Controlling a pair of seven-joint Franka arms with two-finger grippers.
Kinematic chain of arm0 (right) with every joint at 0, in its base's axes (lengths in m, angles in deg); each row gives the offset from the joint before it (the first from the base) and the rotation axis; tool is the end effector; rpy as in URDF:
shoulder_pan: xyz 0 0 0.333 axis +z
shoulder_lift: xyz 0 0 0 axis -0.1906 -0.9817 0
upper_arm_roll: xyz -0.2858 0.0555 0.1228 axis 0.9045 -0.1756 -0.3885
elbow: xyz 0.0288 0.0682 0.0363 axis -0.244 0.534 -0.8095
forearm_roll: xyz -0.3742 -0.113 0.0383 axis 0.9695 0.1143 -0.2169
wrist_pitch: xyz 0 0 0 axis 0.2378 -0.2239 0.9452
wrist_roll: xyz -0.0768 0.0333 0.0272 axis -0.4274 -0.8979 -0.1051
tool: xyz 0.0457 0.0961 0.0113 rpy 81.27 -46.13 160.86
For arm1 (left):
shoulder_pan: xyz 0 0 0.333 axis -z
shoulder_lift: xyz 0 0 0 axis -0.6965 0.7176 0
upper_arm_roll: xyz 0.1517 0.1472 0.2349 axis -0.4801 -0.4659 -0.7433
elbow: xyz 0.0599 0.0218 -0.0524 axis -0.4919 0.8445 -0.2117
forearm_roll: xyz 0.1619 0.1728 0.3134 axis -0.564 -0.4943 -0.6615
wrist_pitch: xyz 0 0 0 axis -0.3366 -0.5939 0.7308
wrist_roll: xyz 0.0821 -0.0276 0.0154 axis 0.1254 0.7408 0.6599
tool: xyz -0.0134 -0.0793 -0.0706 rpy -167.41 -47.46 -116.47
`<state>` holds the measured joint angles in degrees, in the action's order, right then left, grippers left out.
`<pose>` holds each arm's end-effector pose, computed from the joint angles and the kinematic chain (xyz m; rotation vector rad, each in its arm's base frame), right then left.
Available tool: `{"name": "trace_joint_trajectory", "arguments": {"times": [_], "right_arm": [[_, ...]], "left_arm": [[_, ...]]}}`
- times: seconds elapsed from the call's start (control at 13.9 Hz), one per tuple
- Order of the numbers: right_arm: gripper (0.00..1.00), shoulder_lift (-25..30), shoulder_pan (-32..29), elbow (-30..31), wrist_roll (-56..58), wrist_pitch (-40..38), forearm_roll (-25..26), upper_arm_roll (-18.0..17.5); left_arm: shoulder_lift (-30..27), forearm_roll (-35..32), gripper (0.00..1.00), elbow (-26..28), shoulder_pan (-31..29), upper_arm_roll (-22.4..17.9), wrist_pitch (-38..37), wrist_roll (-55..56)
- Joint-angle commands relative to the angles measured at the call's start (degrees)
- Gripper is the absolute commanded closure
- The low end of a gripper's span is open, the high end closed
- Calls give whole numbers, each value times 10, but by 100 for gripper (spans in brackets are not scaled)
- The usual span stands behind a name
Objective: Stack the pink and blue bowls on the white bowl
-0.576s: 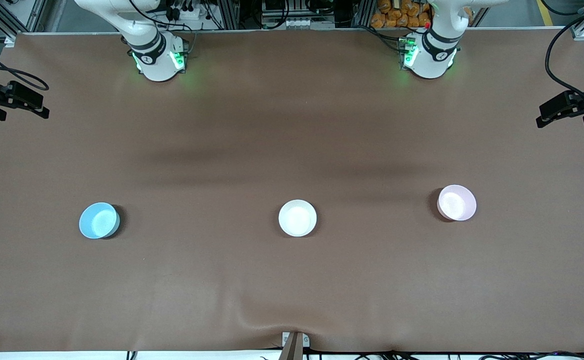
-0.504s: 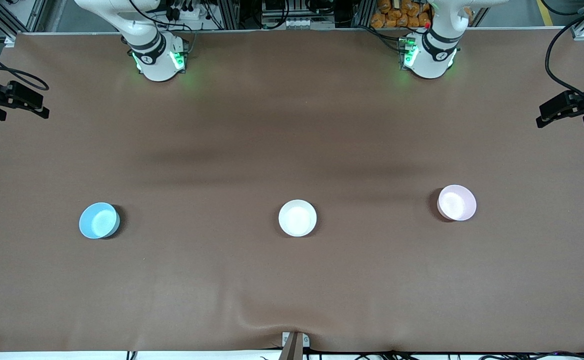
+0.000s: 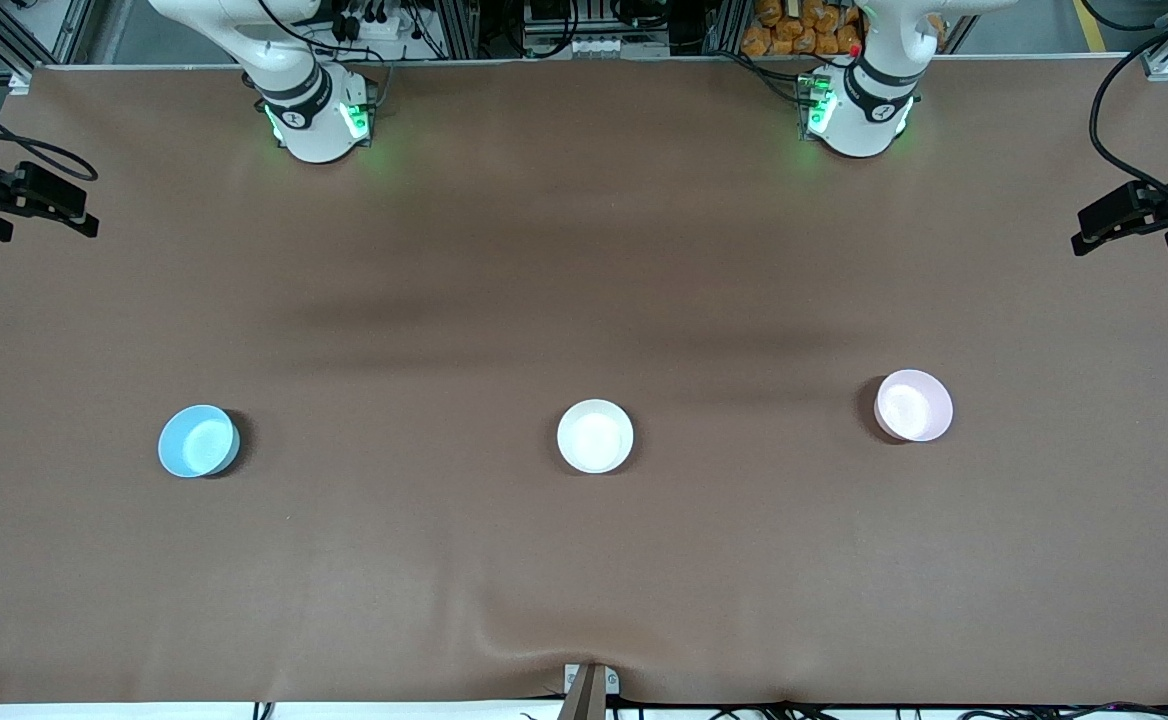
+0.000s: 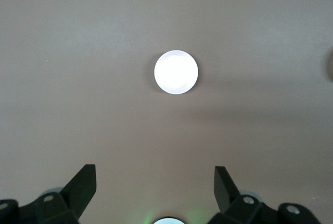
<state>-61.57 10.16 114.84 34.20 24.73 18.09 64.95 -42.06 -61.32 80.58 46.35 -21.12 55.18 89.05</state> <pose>0.5130 -0.0375 0.6278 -3.1022 -0.0442 0.1149 0.5441 0.0058 0.6372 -3.1274 -0.0468 0.0844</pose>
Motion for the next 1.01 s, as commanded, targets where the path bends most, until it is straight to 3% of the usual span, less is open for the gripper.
{"name": "trace_joint_trajectory", "arguments": {"times": [0.0,0.36,0.94], "right_arm": [[0,-3,6,-7,5,-3,9,5],[0,-3,6,-7,5,-3,9,5],[0,-3,6,-6,5,-4,9,5]], "left_arm": [[3,4,0,-9,-2,-1,-3,-9],[7,0,0,-7,-3,-1,-2,-14],[105,-13,0,-2,-24,-3,73,-16]]}}
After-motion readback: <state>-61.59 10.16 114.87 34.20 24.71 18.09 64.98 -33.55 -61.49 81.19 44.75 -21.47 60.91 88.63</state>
